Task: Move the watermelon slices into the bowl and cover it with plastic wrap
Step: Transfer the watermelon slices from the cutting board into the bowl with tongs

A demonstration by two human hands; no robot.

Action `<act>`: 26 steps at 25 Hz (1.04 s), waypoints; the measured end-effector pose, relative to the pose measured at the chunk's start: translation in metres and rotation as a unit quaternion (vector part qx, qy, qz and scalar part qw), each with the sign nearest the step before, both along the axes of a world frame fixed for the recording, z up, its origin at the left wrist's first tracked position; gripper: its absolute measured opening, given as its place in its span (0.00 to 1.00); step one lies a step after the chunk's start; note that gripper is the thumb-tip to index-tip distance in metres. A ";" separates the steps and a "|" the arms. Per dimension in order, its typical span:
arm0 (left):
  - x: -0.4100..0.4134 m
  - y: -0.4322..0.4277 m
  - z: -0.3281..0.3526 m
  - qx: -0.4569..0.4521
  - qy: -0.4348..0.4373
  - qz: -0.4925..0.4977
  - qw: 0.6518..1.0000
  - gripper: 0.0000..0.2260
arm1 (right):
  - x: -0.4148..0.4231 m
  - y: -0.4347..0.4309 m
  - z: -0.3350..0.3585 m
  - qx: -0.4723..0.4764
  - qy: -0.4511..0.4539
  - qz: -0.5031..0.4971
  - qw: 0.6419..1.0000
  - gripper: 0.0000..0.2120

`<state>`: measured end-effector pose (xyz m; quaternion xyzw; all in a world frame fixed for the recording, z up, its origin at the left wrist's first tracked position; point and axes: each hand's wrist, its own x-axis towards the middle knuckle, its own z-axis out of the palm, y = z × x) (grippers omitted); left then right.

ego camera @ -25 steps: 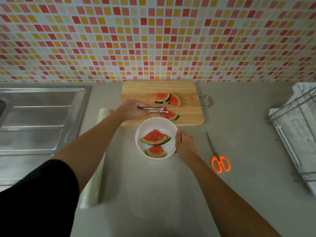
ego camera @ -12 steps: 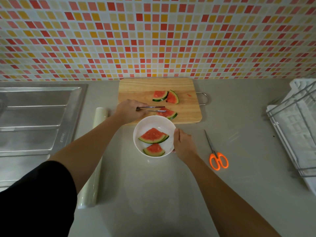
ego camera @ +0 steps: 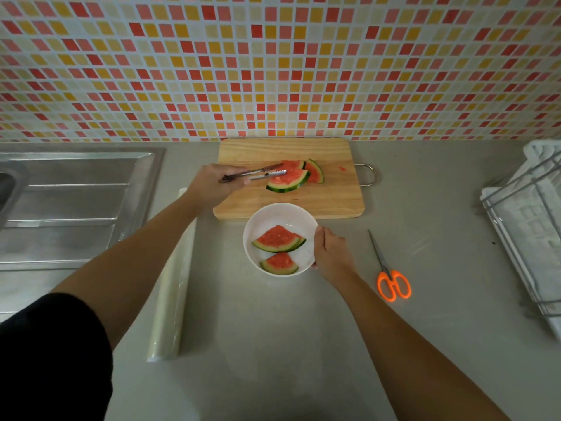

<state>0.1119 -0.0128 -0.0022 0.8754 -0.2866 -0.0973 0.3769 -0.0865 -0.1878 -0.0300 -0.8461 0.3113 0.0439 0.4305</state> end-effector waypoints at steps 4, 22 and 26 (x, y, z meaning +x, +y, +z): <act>-0.015 0.029 0.020 0.027 0.017 -0.091 0.995 0.13 | 0.000 0.000 0.003 0.020 -0.003 -0.017 1.000 0.16; -0.005 -0.021 -0.005 0.175 0.015 0.046 0.983 0.18 | -0.001 0.001 -0.001 0.000 -0.011 -0.008 1.000 0.16; -0.002 -0.042 -0.021 0.115 0.043 0.069 0.990 0.20 | 0.001 0.000 -0.002 -0.009 -0.007 -0.008 1.000 0.16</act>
